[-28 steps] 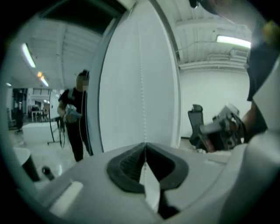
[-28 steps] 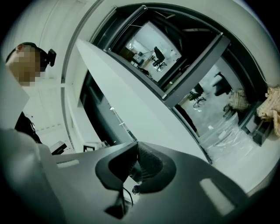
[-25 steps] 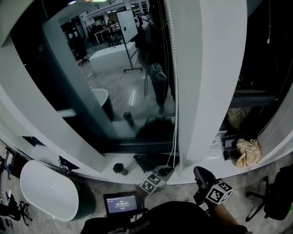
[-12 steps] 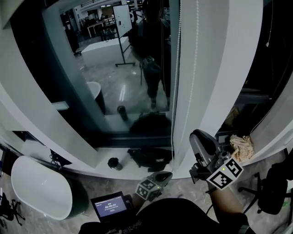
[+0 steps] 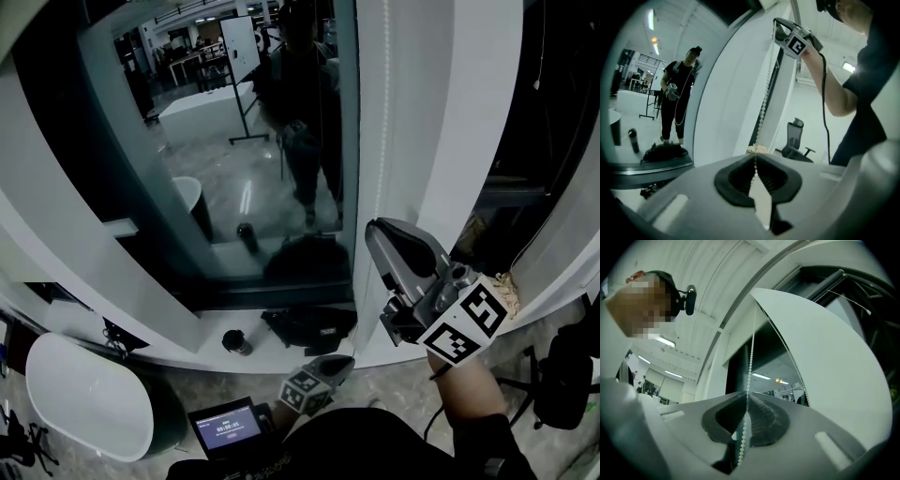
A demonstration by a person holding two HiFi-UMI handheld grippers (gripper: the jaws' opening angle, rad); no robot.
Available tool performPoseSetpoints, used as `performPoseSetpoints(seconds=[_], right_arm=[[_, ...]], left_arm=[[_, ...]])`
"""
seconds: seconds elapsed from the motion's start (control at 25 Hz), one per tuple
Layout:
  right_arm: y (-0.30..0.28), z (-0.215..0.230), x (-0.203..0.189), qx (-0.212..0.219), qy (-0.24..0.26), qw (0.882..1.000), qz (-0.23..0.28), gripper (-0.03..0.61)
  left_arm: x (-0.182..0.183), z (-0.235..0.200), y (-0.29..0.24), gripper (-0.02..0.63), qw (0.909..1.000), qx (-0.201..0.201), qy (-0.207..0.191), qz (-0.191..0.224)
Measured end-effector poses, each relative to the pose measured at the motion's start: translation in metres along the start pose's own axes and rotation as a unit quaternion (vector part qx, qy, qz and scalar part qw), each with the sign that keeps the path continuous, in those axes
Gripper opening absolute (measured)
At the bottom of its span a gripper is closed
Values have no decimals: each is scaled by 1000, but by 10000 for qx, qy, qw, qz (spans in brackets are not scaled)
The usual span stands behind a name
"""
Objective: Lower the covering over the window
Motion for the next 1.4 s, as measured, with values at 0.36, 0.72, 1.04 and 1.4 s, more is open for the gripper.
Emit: performPoseSetpoints(seconds=[0.36, 0.72, 1.04, 1.4], right_arm=[[74, 32, -180, -759, 1397, 9567, -2437, 14], [81, 54, -195, -1037, 835, 9606, -2439, 14], [78, 31, -217, -733, 1208, 9526, -2695, 14], [104, 16, -260, -465, 1394, 9350, -3226, 14]], left_arm=[[67, -2, 76, 22, 9795, 294, -62, 1991], [184, -22, 161, 18, 9343, 671, -197, 3497], [275, 20, 66, 37, 9496, -785, -1105, 2826], [346, 59, 47, 97, 9190, -1335, -1972, 3143]])
Point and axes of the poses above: the fingertips, and each gripper's own axes: y backward along the fingers, z to its right, x out of its top, the point moved 8 cm from there along y, backward along the fingers, and after that the axes turned 14 degrees about -x, right-handed, at the moved point
